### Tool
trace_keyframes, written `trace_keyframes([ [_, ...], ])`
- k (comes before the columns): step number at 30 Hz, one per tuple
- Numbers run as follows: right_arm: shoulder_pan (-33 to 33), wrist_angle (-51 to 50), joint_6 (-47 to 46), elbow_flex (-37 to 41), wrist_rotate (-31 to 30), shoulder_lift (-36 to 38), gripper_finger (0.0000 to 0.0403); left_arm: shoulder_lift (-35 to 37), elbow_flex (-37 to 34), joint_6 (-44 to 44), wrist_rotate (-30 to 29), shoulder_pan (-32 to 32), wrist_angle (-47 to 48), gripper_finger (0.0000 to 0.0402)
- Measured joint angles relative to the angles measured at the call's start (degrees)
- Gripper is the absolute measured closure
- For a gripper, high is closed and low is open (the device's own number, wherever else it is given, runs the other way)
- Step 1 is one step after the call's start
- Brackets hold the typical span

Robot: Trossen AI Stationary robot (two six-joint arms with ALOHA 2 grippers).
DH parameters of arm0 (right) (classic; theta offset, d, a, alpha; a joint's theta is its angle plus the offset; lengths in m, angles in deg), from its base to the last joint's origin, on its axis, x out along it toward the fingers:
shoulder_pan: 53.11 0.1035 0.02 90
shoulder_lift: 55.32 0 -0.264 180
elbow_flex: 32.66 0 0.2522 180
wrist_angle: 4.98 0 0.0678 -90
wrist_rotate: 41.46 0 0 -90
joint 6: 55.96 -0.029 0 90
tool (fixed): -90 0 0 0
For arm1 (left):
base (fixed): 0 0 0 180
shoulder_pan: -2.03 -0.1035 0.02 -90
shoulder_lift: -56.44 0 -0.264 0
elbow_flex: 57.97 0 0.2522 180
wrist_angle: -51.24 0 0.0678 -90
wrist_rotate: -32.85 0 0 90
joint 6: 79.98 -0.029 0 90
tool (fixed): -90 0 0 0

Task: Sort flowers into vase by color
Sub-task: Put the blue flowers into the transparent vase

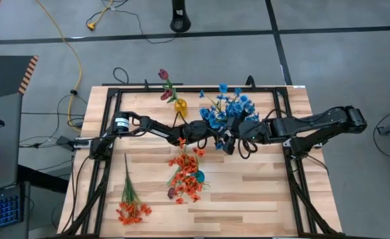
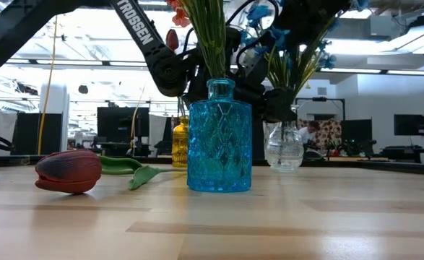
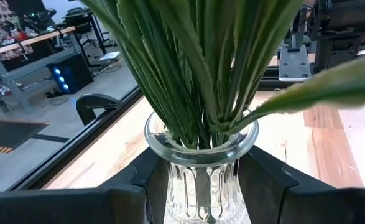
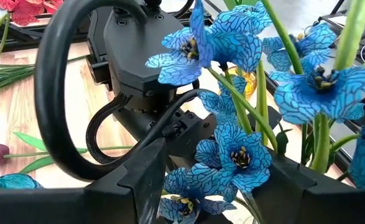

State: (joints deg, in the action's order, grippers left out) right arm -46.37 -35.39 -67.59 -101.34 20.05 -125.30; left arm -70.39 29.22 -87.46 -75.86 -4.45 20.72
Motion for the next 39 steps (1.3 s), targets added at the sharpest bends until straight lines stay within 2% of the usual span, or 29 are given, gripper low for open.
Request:
trace_keyframes([
  [8,0.31,0.42,-6.00,0.00,0.20,3.73,0.0168,0.04,0.01,4.45,-0.29,-0.28,0.66,0.0237],
  [17,0.28,1.50,-15.82,0.00,0.16,10.83,0.0168,0.07,0.01,7.06,-0.01,-0.66,0.90,0.0252],
  [21,-0.13,5.15,-17.33,0.00,0.17,11.26,0.0168,0.07,0.01,7.31,0.03,-0.66,0.93,0.0245],
  [26,-0.72,7.46,-17.16,0.00,0.34,8.45,0.0168,0.07,0.01,7.56,0.02,-0.63,0.88,0.0245],
  [29,-1.00,10.58,-13.87,0.02,3.19,6.49,0.0168,0.07,0.01,7.60,0.03,-0.63,0.88,0.0246],
  [35,-3.40,19.42,-7.28,0.02,17.29,4.92,0.0168,0.07,0.01,7.69,0.06,-0.63,0.88,0.0246],
  [39,-6.16,19.60,-6.88,0.53,20.45,4.98,0.0168,0.07,0.00,7.72,0.08,-0.63,0.88,0.0246],
])
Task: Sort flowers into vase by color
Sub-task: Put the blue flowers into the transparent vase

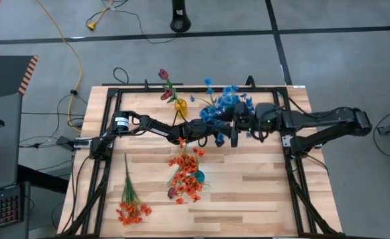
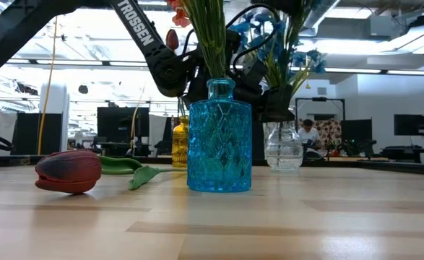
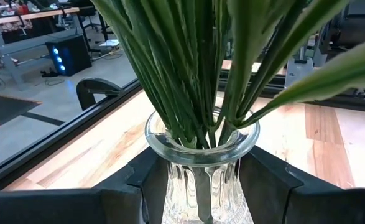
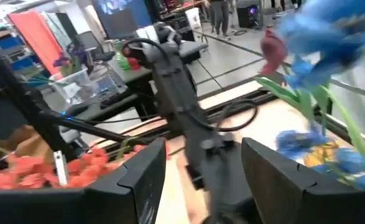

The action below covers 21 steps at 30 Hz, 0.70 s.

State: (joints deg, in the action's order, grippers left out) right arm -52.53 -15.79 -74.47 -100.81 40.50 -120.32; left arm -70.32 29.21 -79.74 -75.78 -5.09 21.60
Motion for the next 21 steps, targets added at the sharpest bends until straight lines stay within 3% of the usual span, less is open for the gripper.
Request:
trace_keyframes([
  [4,-2.63,2.77,-0.46,3.65,5.29,-0.02,0.0168,0.00,-0.01,-0.01,0.09,0.00,0.00,0.0246],
  [11,-5.86,20.96,-6.68,11.43,14.03,-0.07,0.0168,0.00,-0.01,0.01,0.11,0.00,-0.02,0.0246],
  [16,-6.85,29.67,-9.94,11.71,14.32,-0.04,0.0168,0.00,-0.01,0.01,0.11,0.00,-0.02,0.0246],
  [21,-6.80,36.35,-5.00,11.69,18.19,-0.04,0.0168,0.00,-0.01,-0.01,0.13,0.00,-0.02,0.0246],
])
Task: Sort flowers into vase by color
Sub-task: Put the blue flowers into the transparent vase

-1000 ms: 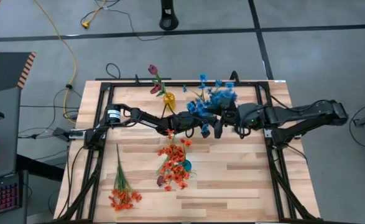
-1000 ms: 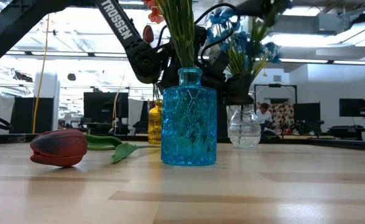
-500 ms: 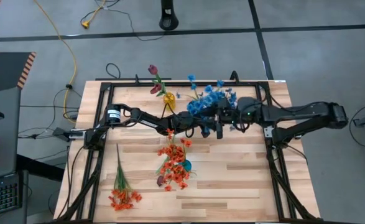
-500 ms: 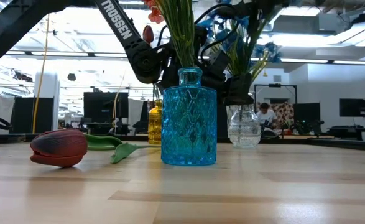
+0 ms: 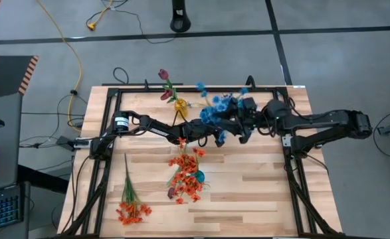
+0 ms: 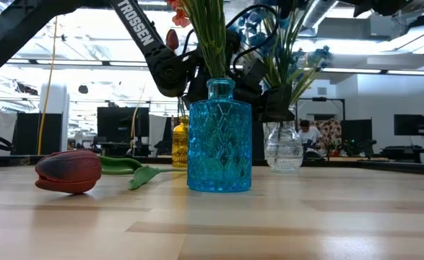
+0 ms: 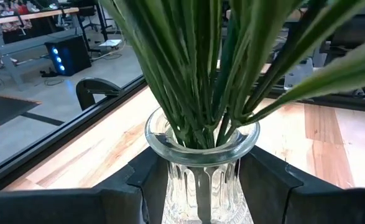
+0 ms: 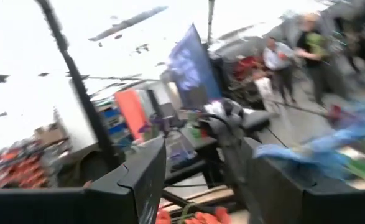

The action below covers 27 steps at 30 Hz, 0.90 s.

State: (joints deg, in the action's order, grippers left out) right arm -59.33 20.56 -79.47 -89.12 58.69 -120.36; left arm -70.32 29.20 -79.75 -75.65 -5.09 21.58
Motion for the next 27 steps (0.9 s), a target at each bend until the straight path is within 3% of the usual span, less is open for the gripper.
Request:
trace_keyframes([
  [9,0.00,-0.24,10.11,-0.02,6.76,0.02,0.0168,0.00,0.00,0.02,-0.02,0.00,0.00,0.0246],
  [17,-1.11,0.29,8.06,-0.04,6.65,2.15,0.0168,0.00,0.00,0.02,-0.04,0.00,-0.02,0.0246],
  [27,-0.97,-3.28,12.78,-0.07,6.54,9.03,0.0168,0.00,0.00,0.02,-0.13,0.02,-0.02,0.0244],
])
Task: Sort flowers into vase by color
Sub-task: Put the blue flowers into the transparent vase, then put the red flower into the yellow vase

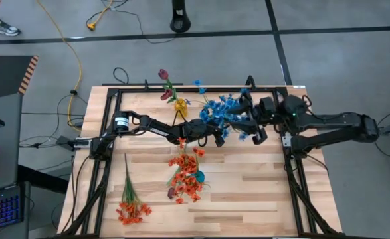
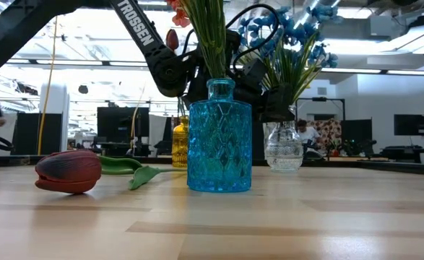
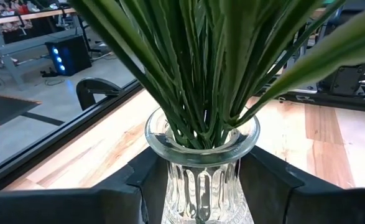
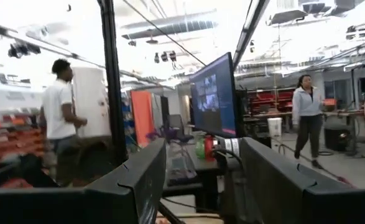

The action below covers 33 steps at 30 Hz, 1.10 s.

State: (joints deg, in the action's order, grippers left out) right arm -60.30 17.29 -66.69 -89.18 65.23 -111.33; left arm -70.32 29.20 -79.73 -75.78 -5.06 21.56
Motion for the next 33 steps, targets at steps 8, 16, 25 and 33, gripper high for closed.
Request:
trace_keyframes([
  [8,0.08,-9.62,0.74,0.00,-0.11,4.49,0.0168,-0.05,-0.07,0.22,0.00,-0.02,0.35,0.0222],
  [16,0.08,-11.34,0.78,0.00,-0.20,4.19,0.0168,-0.09,-0.09,0.26,0.07,-0.02,0.26,0.0218],
  [25,0.08,-11.65,0.77,0.00,-0.33,4.30,0.0168,0.81,-0.09,0.97,0.10,-0.02,1.80,0.0191],
  [33,0.08,-11.62,0.74,0.00,-0.33,4.33,0.0168,1.64,-0.07,-0.35,-2.13,0.80,6.38,0.0096],
])
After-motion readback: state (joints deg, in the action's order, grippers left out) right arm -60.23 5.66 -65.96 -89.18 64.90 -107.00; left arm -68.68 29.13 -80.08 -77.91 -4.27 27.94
